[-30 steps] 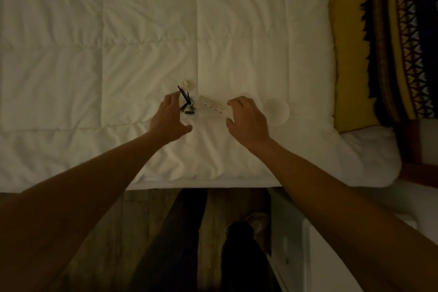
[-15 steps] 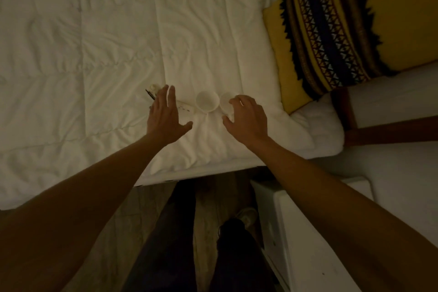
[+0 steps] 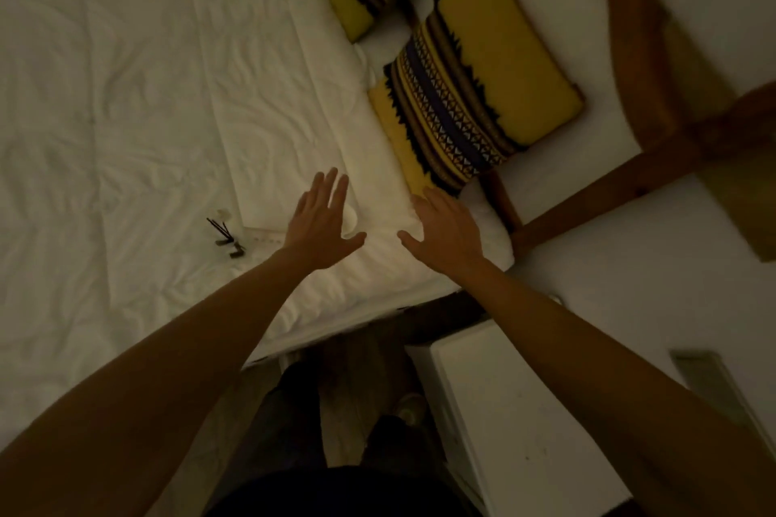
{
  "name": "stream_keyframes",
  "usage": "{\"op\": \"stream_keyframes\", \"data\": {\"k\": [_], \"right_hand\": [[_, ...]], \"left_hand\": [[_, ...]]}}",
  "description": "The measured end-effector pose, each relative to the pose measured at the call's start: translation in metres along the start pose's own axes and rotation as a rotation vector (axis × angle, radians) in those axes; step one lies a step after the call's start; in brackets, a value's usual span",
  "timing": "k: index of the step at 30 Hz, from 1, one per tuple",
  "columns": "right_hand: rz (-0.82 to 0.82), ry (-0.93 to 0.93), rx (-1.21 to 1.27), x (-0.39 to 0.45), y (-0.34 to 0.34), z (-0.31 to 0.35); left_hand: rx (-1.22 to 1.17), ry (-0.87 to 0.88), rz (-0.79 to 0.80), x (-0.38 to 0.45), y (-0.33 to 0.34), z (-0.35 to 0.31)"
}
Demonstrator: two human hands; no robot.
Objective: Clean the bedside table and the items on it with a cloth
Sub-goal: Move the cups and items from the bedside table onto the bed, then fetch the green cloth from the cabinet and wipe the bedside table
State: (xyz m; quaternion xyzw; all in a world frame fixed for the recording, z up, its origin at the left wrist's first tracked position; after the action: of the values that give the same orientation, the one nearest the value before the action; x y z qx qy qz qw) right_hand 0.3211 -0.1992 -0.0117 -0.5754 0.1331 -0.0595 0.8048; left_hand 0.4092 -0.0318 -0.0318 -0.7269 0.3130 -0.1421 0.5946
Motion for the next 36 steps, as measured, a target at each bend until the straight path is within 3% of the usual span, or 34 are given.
{"op": "stream_keyframes", "data": {"k": [9,18,25,36], "right_hand": [[-0.148,-0.046,0.042,-0.007,-0.08,0.02],[-0.119,-0.246,0.033,-0.008,-0.097,0.065],[-0.104,-0.471,0.052,0.006,-0.095,0.187],[0.019,-0.828,0.049,-0.03,-0.03,0.467]], "left_hand": [[0.036,-0.037,-0.104,-0.018,-0.07,-0.022],[0.047,-0.196,-0.213,-0.064,-0.105,-0.002],[0.097,-0.43,-0.282,-0.146,-0.151,0.089],[0.138,-0.831,-0.418,-0.366,-0.206,0.264]]}}
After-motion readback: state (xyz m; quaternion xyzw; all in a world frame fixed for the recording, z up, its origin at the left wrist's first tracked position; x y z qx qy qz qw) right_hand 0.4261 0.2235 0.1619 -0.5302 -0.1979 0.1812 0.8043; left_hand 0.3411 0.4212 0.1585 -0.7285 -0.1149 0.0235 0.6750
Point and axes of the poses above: each hand's wrist, its own x-axis towards the middle knuckle, its own y-axis out of the palm, z = x × y, the point moved 9 cm from there along x, towards the middle knuckle, and after that the axes turned 6 degrees about x, right-handed, at the moved point
